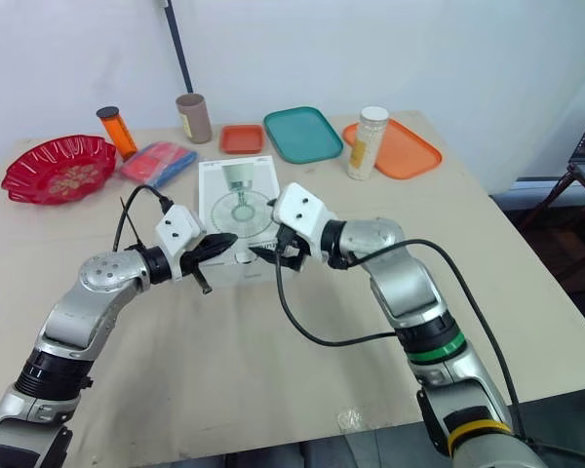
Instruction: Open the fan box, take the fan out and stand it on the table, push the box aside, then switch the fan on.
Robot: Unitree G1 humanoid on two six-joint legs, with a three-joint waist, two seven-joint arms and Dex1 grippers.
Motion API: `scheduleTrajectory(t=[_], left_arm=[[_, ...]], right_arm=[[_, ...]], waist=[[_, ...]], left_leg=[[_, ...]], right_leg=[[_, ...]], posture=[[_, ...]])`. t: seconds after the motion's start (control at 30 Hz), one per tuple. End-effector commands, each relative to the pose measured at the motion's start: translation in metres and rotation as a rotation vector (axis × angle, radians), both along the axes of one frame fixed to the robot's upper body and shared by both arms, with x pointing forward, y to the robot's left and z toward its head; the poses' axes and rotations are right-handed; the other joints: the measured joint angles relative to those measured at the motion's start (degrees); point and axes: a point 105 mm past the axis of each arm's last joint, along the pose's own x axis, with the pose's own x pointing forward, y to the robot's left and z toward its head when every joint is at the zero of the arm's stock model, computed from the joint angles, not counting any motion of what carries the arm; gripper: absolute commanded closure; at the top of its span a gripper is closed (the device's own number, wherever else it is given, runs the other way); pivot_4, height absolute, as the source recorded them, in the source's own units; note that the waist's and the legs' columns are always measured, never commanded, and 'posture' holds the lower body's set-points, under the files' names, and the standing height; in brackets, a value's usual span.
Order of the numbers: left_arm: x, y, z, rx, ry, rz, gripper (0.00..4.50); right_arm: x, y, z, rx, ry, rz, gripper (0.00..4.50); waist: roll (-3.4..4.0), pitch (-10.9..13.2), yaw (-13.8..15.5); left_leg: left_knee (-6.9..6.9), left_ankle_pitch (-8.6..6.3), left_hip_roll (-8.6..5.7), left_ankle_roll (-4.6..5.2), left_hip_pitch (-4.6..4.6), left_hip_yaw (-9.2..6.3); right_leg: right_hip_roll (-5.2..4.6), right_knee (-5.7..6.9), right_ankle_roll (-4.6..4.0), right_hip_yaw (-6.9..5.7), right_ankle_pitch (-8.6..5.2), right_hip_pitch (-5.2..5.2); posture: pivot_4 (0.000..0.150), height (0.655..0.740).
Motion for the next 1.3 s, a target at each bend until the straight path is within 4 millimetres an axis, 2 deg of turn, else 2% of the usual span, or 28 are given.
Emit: scheduleTrajectory(t=[0.03, 0.3, 0.4, 0.67, 1.03, 1.3], left_arm=[[-0.002, 0.003, -0.010, 0.032, 0.035, -0.004, 4.41], [-0.001, 0.007, -0.010, 0.049, 0.038, 0.000, 4.41], [-0.001, 0.007, -0.010, 0.053, 0.038, -0.004, 4.41], [-0.002, 0.010, -0.009, 0.058, 0.040, 0.000, 4.41], [-0.002, 0.014, -0.011, 0.073, 0.048, 0.002, 4.41], [-0.002, 0.013, -0.011, 0.074, 0.054, 0.006, 4.41]], right_arm=[[-0.019, -0.014, 0.018, 0.044, -0.031, 0.042, 0.00], [-0.045, -0.040, -0.006, -0.016, 0.069, 0.106, 0.00], [-0.044, -0.043, -0.016, -0.027, 0.092, 0.107, 0.00], [-0.028, -0.041, -0.025, -0.006, 0.083, 0.059, 0.00], [-0.027, -0.030, -0.039, -0.006, 0.107, 0.101, 0.00], [-0.034, -0.022, -0.040, 0.003, 0.118, 0.170, 0.00]], waist=[[0.00, 0.0, 0.1], [0.00, 0.0, 0.0], [0.00, 0.0, 0.0], [0.00, 0.0, 0.0], [0.00, 0.0, 0.0], [0.00, 0.0, 0.0]], left_leg=[[0.00, 0.00, 0.00, 0.00, -0.01, -0.01], [0.00, -0.01, 0.00, 0.02, 0.02, -0.01], [-0.01, -0.01, 0.01, 0.02, 0.06, 0.01], [-0.01, -0.01, 0.01, 0.02, 0.06, 0.00], [-0.01, -0.01, 0.01, 0.01, 0.06, 0.01], [-0.01, -0.01, 0.01, 0.01, 0.06, 0.00]], right_leg=[[0.00, 0.00, 0.00, -0.01, 0.00, 0.00], [0.02, -0.04, 0.01, -0.01, -0.01, 0.06], [0.04, -0.03, 0.01, 0.00, -0.01, 0.08], [0.03, -0.04, 0.01, 0.00, -0.01, 0.07], [0.03, -0.04, 0.01, 0.00, -0.01, 0.07], [0.03, -0.03, 0.01, 0.00, -0.01, 0.07]], posture=[[0.150, 0.7400], [0.150, 0.7400], [0.150, 0.7400], [0.150, 0.7400], [0.150, 0.7400], [0.150, 0.7400]])
